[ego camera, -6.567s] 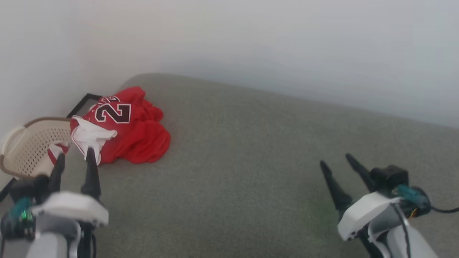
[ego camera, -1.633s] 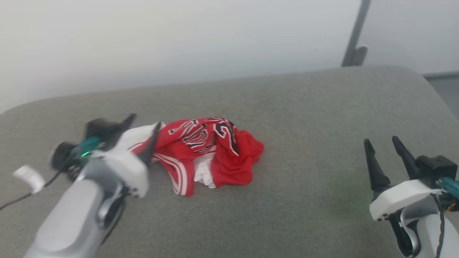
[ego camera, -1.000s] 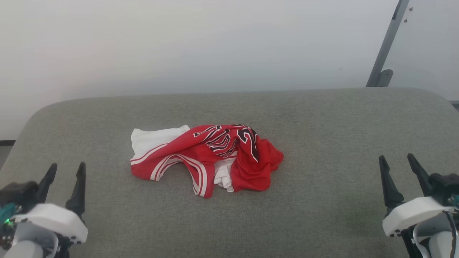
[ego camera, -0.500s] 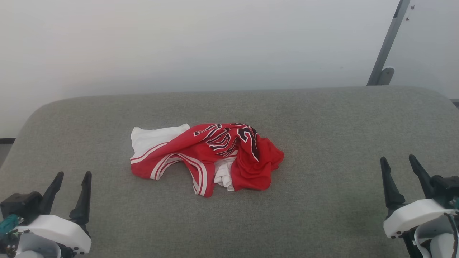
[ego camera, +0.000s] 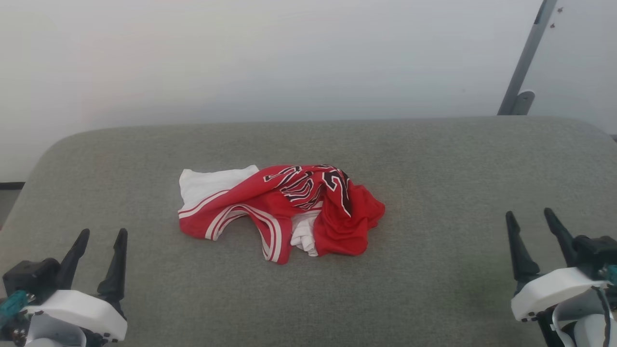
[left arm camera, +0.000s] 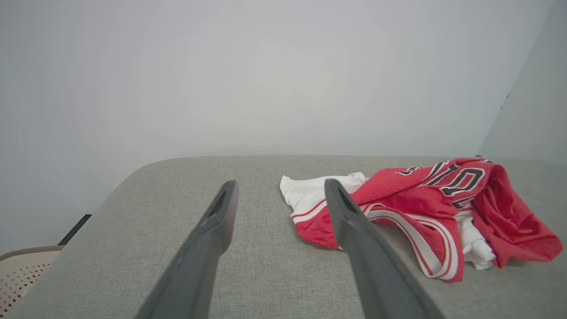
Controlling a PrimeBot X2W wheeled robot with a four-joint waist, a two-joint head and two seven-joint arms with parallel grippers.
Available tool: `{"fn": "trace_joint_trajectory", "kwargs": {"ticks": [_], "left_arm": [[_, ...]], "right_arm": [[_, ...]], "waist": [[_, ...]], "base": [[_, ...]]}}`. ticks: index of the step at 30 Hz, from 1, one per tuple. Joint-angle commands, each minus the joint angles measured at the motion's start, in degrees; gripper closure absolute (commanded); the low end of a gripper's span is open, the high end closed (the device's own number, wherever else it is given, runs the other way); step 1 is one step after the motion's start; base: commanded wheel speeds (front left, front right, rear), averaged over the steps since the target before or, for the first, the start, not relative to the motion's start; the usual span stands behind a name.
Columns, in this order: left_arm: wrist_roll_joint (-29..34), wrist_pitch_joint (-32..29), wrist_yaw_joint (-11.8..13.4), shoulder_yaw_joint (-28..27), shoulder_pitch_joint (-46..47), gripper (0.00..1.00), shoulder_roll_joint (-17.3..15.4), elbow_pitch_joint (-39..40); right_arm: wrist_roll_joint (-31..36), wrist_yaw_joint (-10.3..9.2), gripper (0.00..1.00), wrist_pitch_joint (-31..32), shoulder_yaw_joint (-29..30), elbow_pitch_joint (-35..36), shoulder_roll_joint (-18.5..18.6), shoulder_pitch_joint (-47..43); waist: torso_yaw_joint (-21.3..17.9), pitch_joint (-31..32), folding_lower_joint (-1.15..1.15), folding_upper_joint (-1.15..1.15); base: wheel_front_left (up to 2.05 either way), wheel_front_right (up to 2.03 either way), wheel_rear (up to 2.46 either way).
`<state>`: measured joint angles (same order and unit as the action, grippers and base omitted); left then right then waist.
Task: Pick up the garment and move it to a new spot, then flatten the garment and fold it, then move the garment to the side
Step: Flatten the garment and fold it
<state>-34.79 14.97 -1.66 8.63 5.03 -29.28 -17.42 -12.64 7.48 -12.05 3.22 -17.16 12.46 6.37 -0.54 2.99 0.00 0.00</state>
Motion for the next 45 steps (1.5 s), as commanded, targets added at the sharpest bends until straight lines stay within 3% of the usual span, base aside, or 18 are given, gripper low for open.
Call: {"fn": "trace_joint_trajectory", "kwargs": {"ticks": [1, 10, 19, 35, 36, 37, 38, 45], "left_arm": [[-0.1, 0.1, 0.5, -0.1, -0.6, 0.0, 0.2, 0.5], [-0.2, -0.5, 2.3, 0.7, 0.0, 0.0, 2.1, 3.5], [0.7, -1.6, 2.2, 3.3, 2.3, 0.0, 4.0, 5.6], [1.4, -0.5, 0.4, 6.6, 9.0, 0.0, 9.1, 3.6], [1.5, -0.4, 0.3, 6.7, 9.4, 0.0, 9.3, 3.3], [1.5, -0.3, 0.0, 6.6, 9.6, 0.0, 9.4, 3.0], [1.4, -0.2, -0.2, 6.5, 9.7, 0.0, 9.6, 2.6], [1.4, 0.2, -0.5, 4.5, 9.0, 0.0, 9.5, 1.3]], "right_arm": [[-0.6, 0.03, 0.0, 0.6, -0.6, 0.3, 0.1, -0.3], [-4.2, 0.03, 0.0, 5.0, -7.4, 0.1, 1.3, 1.6], [-9.0, 0.03, 0.0, 13.3, -14.8, -2.1, 2.6, 6.4], [-9.9, 0.02, 0.0, 32.6, -21.3, -16.0, 3.5, 17.4], [-9.7, 0.02, 0.09, 33.3, -21.5, -17.2, 3.3, 17.7], [-9.2, 0.02, 0.74, 33.7, -21.9, -18.2, 3.3, 18.2], [-9.0, 0.03, 1.0, 33.3, -22.1, -18.7, 3.2, 18.6], [-9.3, -0.05, 1.0, 32.2, -20.6, -19.1, 4.3, 20.3]], "waist": [[0.5, -0.1, 0.0, 0.0], [5.4, -0.5, 0.0, 0.0], [11.6, -3.4, 0.0, 0.0], [19.5, -11.5, 0.0, 0.0], [19.7, -11.8, 0.0, 0.0], [19.8, -12.0, 0.0, 0.0], [19.9, -12.1, 0.0, 0.0], [18.2, -11.6, 0.0, 0.0]], "base": [[0.0, 0.0, 0.0], [0.0, 0.0, 0.0], [0.0, 0.0, 0.0], [0.0, 0.0, 0.0], [0.0, 0.0, 0.0], [0.0, 0.0, 0.0], [0.0, 0.0, 0.0], [0.0, 0.0, 0.0]]}}
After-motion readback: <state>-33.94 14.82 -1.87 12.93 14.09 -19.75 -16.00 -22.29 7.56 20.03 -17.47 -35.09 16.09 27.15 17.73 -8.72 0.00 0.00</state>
